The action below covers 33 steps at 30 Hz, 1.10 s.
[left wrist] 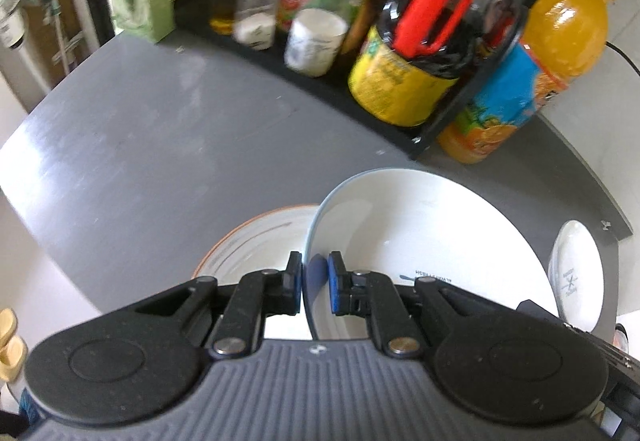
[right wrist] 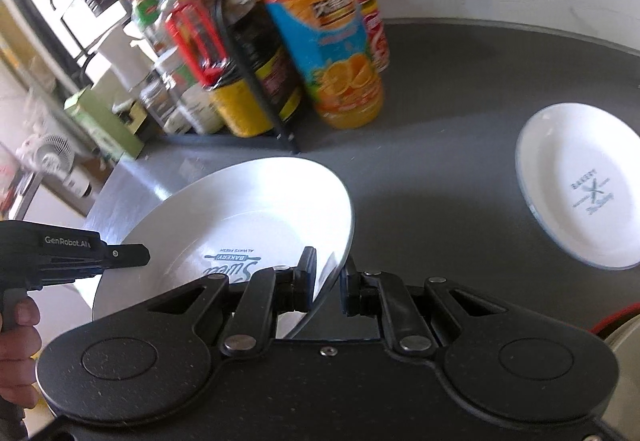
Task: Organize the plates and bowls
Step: 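Lift the 'Sweet' plate with both grippers and lower it onto the orange-rimmed plate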
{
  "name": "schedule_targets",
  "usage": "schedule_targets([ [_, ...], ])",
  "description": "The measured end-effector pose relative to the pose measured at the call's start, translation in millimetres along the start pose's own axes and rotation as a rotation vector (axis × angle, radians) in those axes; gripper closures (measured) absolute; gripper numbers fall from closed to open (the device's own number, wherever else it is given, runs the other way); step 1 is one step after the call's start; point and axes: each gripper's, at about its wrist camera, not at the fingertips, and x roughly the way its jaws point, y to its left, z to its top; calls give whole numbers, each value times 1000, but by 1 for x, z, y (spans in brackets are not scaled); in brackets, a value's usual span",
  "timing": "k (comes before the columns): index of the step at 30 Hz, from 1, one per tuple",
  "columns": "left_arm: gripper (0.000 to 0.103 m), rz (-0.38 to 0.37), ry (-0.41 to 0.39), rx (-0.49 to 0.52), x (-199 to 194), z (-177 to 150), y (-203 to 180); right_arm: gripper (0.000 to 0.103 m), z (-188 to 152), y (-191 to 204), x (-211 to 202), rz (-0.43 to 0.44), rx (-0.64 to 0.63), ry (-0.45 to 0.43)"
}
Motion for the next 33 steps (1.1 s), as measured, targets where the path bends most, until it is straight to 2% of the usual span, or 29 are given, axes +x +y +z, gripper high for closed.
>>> schedule_targets([
  [11,91,16,2,-54,-1,-16,26,91,-8,20,6,15,-84,21],
  [27,88,25,9,-81,10,-31,51,91,-23,47,17,-22,-219,49],
  [33,86,36,44,-78,21,-37,56,91,-28,51,20,-30,-236,76],
])
